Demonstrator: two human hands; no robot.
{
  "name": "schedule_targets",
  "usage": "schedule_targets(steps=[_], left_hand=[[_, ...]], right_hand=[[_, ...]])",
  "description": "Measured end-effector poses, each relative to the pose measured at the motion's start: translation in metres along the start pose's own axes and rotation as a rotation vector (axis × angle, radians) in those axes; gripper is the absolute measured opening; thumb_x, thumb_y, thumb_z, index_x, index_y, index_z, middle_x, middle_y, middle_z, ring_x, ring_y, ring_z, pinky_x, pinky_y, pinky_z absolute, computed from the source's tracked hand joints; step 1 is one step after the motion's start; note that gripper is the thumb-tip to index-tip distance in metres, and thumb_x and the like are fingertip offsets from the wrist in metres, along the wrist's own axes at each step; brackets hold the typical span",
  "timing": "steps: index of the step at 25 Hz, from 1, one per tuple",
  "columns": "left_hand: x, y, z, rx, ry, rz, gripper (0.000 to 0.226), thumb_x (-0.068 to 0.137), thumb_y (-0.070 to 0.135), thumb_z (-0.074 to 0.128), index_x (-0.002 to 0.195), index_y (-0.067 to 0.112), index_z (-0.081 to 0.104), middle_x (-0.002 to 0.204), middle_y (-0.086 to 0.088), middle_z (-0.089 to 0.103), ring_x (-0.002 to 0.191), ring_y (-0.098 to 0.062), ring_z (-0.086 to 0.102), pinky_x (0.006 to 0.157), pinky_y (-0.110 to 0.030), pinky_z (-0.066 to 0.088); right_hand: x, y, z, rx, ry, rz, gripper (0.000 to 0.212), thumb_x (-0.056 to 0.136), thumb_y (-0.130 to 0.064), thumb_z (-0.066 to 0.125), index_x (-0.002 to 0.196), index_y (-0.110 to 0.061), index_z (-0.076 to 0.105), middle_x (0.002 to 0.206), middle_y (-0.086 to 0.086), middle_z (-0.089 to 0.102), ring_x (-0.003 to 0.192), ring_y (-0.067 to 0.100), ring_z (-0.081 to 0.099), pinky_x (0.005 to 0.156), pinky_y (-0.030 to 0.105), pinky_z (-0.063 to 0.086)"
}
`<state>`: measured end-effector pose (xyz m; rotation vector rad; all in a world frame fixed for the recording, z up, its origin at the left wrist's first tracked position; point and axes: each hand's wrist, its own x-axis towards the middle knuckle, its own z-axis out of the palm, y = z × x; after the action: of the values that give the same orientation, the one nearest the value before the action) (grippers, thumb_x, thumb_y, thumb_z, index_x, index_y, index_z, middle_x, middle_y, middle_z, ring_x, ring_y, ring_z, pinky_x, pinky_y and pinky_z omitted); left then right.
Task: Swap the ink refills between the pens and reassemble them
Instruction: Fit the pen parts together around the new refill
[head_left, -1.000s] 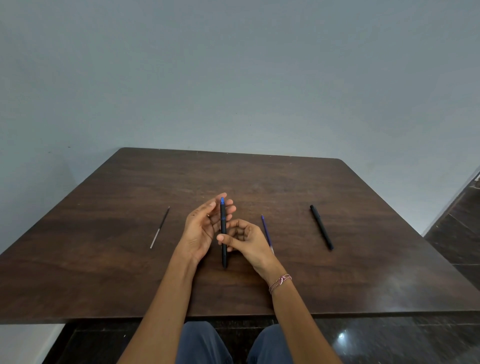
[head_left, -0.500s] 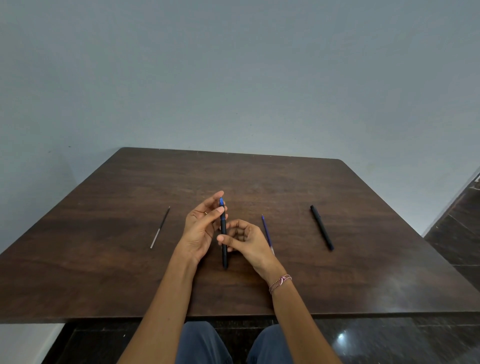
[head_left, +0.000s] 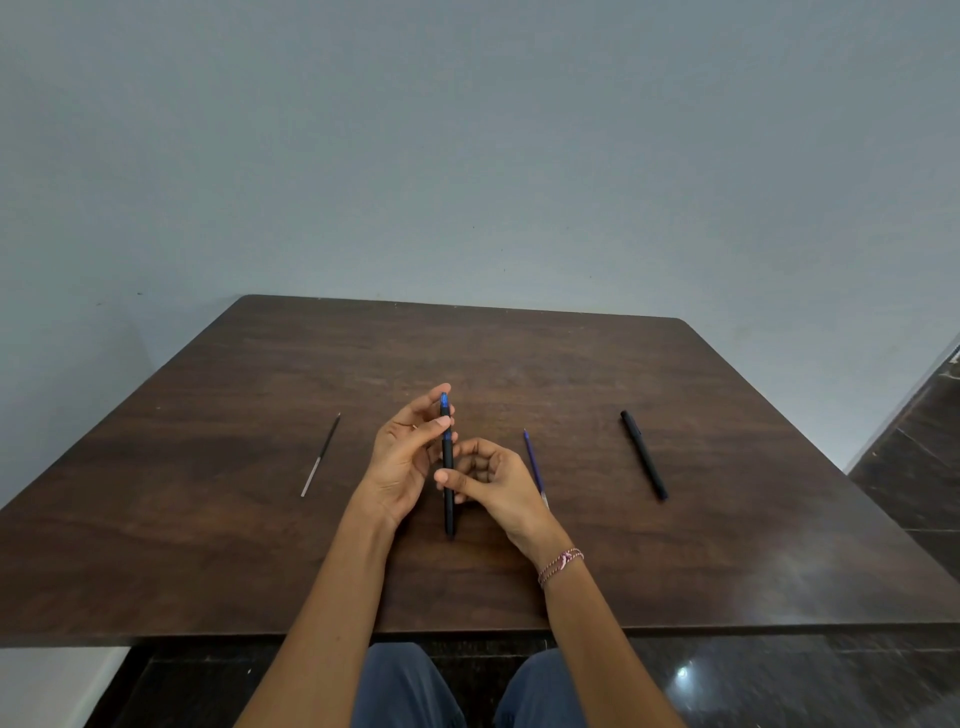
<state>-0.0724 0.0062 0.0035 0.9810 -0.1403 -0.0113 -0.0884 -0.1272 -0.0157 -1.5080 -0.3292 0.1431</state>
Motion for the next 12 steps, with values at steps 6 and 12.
schedule_targets(steps=[6,12], left_hand=[[0.0016,-0.0007,-0.0029,-0.010,-0.008,-0.007,0.032,0.088,-0.001,0.045,0.107,0.015,0.065,0.093,-0.001,0.068,0.086,-0.011,0.062,0.072,-0.022,0.054],[0.0023,-0.0001,-0.0010,0.022,0.020,-0.019,0.039,0.087,-0.009,0.040,0.105,0.014,0.065,0.086,0.001,0.068,0.086,-0.011,0.062,0.071,-0.021,0.055]], right_hand=[[-0.0001,-0.0013,0.0002,0.007,-0.005,0.004,0.023,0.078,-0.005,0.073,0.097,-0.011,0.063,0.087,0.008,0.068,0.073,0.009,0.066,0.063,0.019,0.053],[0.0001,-0.0026,-0.0002,0.000,-0.005,0.006,0.024,0.078,-0.004,0.073,0.098,-0.010,0.062,0.086,0.006,0.068,0.072,0.008,0.065,0.063,0.019,0.053]])
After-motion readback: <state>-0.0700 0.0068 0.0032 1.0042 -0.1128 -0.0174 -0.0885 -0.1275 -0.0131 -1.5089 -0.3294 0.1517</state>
